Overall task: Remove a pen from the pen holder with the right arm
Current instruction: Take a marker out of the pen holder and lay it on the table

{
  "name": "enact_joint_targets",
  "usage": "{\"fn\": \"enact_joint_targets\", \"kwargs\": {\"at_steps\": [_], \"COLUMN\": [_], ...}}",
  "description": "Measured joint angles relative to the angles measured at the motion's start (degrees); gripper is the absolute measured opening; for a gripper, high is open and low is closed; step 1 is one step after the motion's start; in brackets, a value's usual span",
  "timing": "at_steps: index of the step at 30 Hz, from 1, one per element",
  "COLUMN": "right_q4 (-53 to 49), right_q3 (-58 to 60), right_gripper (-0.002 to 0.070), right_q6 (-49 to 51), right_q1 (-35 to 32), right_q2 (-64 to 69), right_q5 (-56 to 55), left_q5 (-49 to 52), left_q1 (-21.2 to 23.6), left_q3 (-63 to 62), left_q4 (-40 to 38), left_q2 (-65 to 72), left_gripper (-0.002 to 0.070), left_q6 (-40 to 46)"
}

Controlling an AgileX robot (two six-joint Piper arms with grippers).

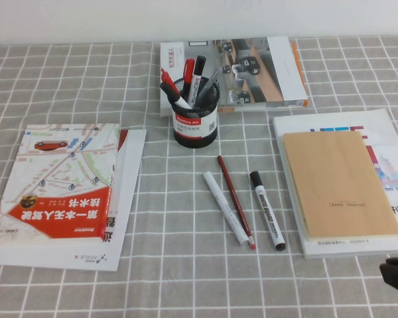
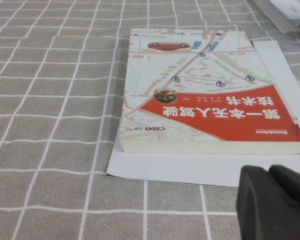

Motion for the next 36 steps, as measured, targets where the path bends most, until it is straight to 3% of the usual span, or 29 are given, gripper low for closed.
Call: {"fn": "enact_joint_targets", "kwargs": {"at_steps": [4,6,12,16,25,36], "right_q4": [-0.5,1.1,7.5,10.7,11.6,9.4], "right_q3": [7.5,11.4,21.1,26.0,32.8,33.3], "right_gripper": [-0.0012,-0.0012,-0.0012,-0.0012,-0.0013,-0.0012], "right_q6": [0.0,0.0,0.0,0.0,-6.7,-7.3], "right_q1": [-6.3,-13.2,-30.8,-38.7,-40.7,-37.4], "right_q2": [-2.7,-5.1,-15.9,-24.4,-39.2,-40.2], "right_q5": [-10.2,-13.9,-18.2,-18.6,-20.0,-16.9], "left_q5": [0.0,0.0,0.0,0.0,0.0,0.0], "left_q1": [0.0,0.0,0.0,0.0,0.0,0.0], "left_q3": [0.0,0.0,0.0,0.0,0.0,0.0], "left_q4": [0.0,0.0,0.0,0.0,0.0,0.0], "left_q2": [0.0,0.0,0.0,0.0,0.0,0.0], "left_gripper": [-0.0003,-0.0003,-0.0003,-0.0003,-0.0003,-0.0003], "left_q6": [0.0,0.0,0.0,0.0,0.0,0.0]}}
